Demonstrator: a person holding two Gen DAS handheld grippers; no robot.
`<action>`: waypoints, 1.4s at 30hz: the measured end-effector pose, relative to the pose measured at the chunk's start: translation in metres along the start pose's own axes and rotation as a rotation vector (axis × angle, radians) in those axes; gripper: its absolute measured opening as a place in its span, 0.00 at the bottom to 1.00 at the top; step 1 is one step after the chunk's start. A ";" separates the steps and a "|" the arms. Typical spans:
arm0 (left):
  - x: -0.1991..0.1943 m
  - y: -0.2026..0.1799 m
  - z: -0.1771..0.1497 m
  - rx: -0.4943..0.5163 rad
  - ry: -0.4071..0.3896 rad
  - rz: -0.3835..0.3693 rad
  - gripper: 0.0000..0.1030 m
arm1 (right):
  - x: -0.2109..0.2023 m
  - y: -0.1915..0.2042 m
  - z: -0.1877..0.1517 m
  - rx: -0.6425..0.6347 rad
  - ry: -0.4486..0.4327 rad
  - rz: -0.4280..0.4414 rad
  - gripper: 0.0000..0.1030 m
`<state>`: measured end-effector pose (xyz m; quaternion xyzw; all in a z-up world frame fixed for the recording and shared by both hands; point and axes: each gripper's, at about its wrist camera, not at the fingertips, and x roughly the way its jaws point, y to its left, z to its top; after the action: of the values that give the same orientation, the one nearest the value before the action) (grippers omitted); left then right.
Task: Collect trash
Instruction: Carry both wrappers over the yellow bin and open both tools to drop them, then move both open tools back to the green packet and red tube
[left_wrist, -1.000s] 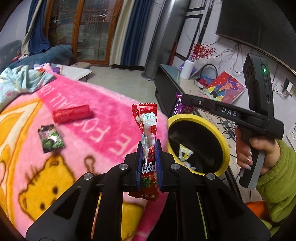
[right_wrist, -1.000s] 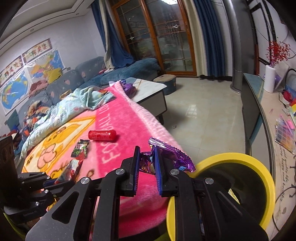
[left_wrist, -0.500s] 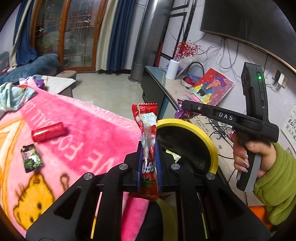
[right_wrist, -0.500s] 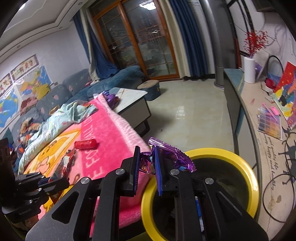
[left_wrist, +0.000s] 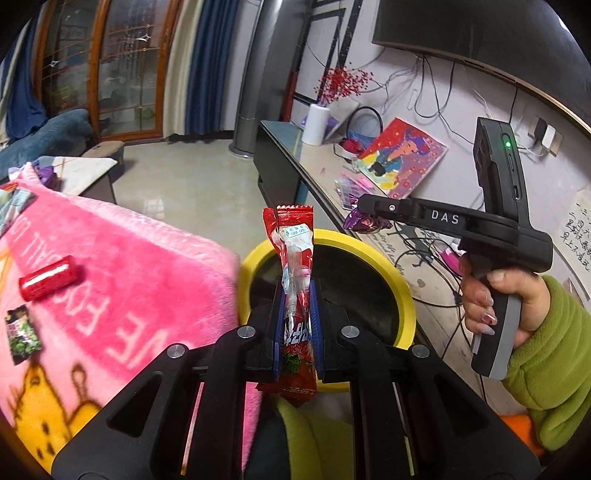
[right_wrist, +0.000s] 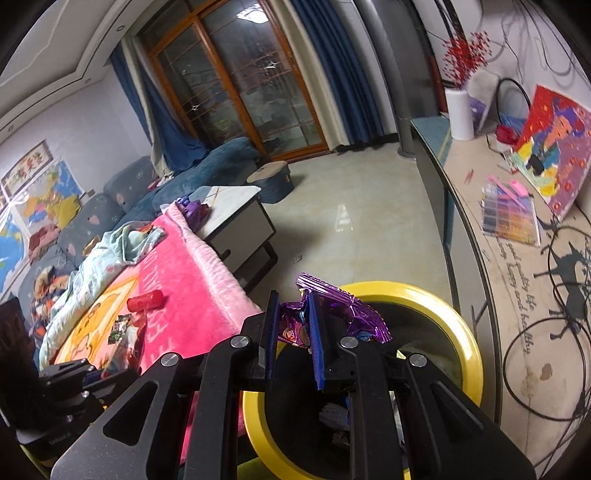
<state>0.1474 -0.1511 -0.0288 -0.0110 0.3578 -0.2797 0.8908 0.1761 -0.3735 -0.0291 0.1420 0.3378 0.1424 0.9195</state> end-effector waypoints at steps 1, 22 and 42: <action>0.005 -0.002 0.000 0.002 0.008 -0.007 0.08 | 0.000 -0.006 -0.001 0.018 0.006 -0.002 0.15; 0.072 -0.025 -0.011 0.020 0.100 -0.037 0.37 | 0.013 -0.049 -0.006 0.168 0.068 -0.049 0.29; 0.006 0.038 -0.006 -0.110 -0.098 0.203 0.88 | 0.019 -0.005 -0.007 0.039 0.064 -0.031 0.43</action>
<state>0.1657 -0.1207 -0.0459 -0.0373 0.3279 -0.1671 0.9291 0.1859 -0.3697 -0.0469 0.1502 0.3718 0.1258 0.9074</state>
